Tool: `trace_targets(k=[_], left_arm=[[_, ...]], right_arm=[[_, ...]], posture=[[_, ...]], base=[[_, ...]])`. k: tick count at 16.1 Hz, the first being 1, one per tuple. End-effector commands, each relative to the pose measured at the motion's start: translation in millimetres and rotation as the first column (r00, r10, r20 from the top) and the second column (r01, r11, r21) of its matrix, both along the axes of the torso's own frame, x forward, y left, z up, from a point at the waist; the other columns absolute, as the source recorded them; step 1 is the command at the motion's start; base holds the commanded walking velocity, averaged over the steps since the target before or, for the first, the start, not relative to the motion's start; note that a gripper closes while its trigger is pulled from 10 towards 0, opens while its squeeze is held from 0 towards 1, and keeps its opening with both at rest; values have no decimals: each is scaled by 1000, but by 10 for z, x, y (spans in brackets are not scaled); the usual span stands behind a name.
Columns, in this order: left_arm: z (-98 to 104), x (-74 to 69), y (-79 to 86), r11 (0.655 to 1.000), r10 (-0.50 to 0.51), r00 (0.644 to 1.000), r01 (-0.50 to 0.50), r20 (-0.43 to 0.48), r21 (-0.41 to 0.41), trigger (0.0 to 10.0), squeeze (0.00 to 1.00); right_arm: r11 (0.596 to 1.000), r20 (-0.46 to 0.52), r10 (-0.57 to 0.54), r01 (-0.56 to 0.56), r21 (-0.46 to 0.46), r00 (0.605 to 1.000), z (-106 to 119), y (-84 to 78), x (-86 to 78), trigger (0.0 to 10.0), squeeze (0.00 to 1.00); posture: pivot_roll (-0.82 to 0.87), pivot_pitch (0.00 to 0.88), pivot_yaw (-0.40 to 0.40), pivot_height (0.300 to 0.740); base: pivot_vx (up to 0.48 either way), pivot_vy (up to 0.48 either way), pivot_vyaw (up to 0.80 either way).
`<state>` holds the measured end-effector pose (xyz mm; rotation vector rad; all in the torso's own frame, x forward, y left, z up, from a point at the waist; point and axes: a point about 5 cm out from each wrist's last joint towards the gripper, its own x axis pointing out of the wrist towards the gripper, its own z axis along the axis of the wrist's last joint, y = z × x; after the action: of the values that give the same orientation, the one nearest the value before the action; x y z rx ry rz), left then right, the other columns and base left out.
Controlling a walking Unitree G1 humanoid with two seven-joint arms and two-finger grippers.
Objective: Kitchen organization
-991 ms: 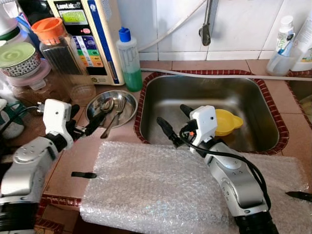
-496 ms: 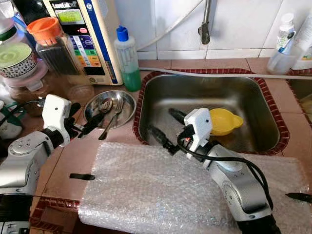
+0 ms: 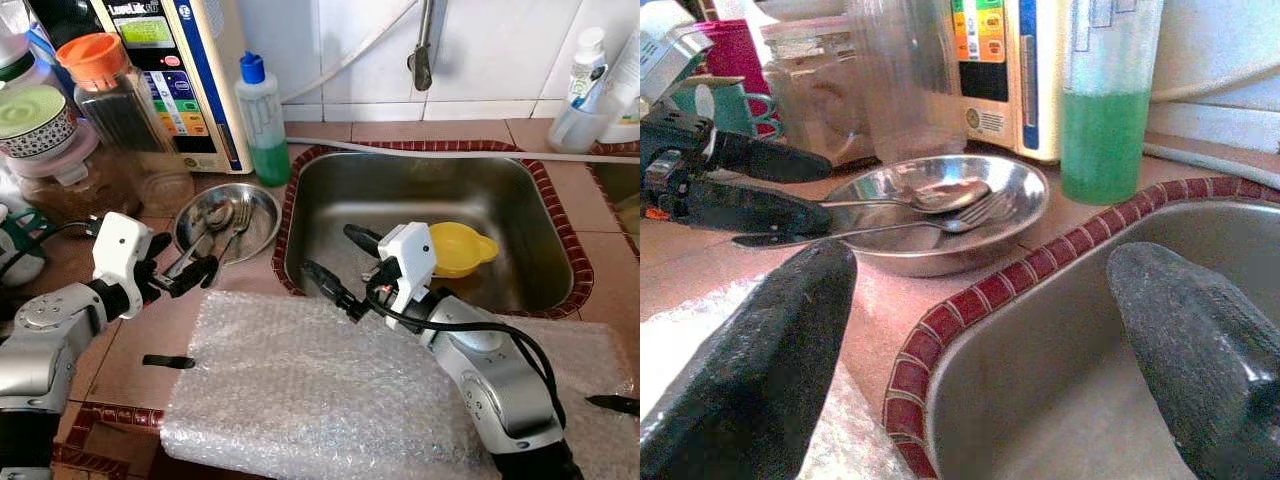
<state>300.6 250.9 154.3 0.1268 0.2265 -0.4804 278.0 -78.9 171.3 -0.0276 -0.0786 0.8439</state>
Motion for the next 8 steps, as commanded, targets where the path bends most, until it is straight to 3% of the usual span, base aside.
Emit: trace_targets(k=[1,2,3,4,5,6,8], left_arm=[[10,-38,58,1000,-1,1000,1,-14,31,10000,0],[7,-52,56,999,-5,1000,6,-19,34,10000,0],[-28,-73,63,999,-8,999,10,-31,52,8471,0],[-44,-81,64,999,-10,999,12,-36,51,4314,0],[-43,-84,65,999,-11,999,13,-38,49,1451,0],[-39,-86,63,999,-14,999,16,-39,45,0,0],[-36,-86,58,999,-18,999,20,-41,45,0,0]], right_arm=[[1000,6,27,-27,3,1000,26,56,-18,10000,0],[999,8,34,-34,0,999,27,67,-23,10000,0],[999,15,39,-39,-8,999,27,79,-23,10000,0],[999,18,38,-38,-8,999,30,83,-15,10000,0],[999,20,36,-36,-8,999,33,87,-11,10000,0],[999,22,36,-36,-10,999,35,90,-12,10000,0],[999,24,36,-36,-14,999,32,90,-14,10000,0]], posture=[[-181,153,114,740],[-171,154,111,740],[-167,153,112,740],[-167,153,112,740],[-167,154,114,740],[-167,154,114,740],[-171,157,115,740]], base=[[0,0,0],[0,0,0],[0,0,0],[0,0,0],[0,0,0],[0,0,0],[0,0,0]])
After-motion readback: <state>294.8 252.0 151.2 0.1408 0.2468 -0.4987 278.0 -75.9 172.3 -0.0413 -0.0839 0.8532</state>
